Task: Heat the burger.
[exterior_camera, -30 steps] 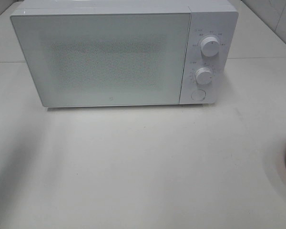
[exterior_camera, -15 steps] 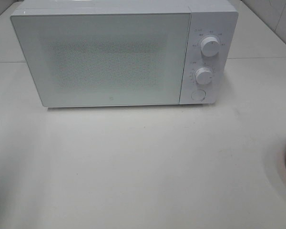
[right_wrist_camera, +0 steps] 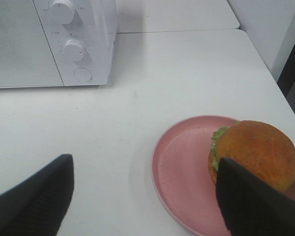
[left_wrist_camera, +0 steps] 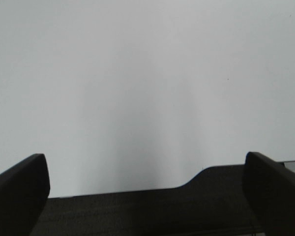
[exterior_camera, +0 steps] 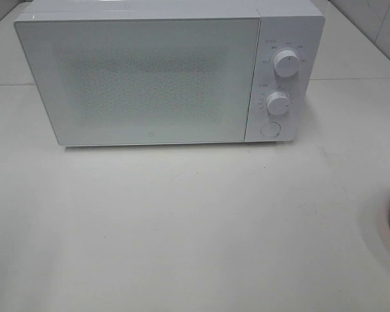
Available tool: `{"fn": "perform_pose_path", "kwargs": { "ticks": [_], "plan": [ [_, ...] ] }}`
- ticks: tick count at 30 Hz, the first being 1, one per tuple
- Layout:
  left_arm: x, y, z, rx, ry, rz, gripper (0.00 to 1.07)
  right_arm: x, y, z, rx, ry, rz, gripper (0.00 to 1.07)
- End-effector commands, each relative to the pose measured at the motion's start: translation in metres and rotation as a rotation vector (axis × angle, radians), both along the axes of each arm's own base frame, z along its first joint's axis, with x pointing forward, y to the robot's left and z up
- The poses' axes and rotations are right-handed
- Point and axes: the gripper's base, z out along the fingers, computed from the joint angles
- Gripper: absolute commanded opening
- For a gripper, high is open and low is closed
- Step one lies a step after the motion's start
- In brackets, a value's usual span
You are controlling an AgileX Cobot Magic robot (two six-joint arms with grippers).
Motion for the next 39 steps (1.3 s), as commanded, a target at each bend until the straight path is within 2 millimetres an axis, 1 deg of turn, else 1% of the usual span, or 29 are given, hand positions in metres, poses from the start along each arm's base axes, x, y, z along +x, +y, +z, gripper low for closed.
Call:
{"fn": "perform_pose_path", "kwargs": {
  "ticks": [1,2,4,5,17,21,24,39],
  "plan": [
    [-0.011,0.001,0.002,-0.005,-0.112,0.004,1.00,-0.004,0.000,0.000,-0.011,-0.032,-0.001,0.76],
    [-0.015,0.001,0.000,-0.008,-0.163,0.006,1.00,-0.004,0.000,0.000,-0.011,-0.032,-0.001,0.76],
    [-0.016,0.001,0.000,-0.011,-0.196,0.009,1.00,-0.004,0.000,0.000,-0.011,-0.032,-0.001,0.76],
    [-0.021,0.002,-0.002,-0.015,-0.236,0.012,1.00,-0.004,0.000,0.000,-0.011,-0.032,-0.001,0.76],
    [-0.036,0.000,-0.001,-0.046,-0.335,0.003,1.00,-0.004,0.000,0.000,-0.011,-0.032,-0.001,0.76],
    [-0.046,0.000,-0.001,-0.048,-0.402,0.052,1.00,-0.004,0.000,0.000,-0.011,-0.032,-0.001,0.76],
    [-0.045,-0.001,-0.001,-0.045,-0.397,0.088,1.00,-0.004,0.000,0.000,-0.010,-0.032,-0.001,0.76],
    [-0.045,-0.001,-0.001,-0.042,-0.397,0.090,1.00,-0.004,0.000,0.000,-0.011,-0.032,-0.001,0.76]
  ]
}}
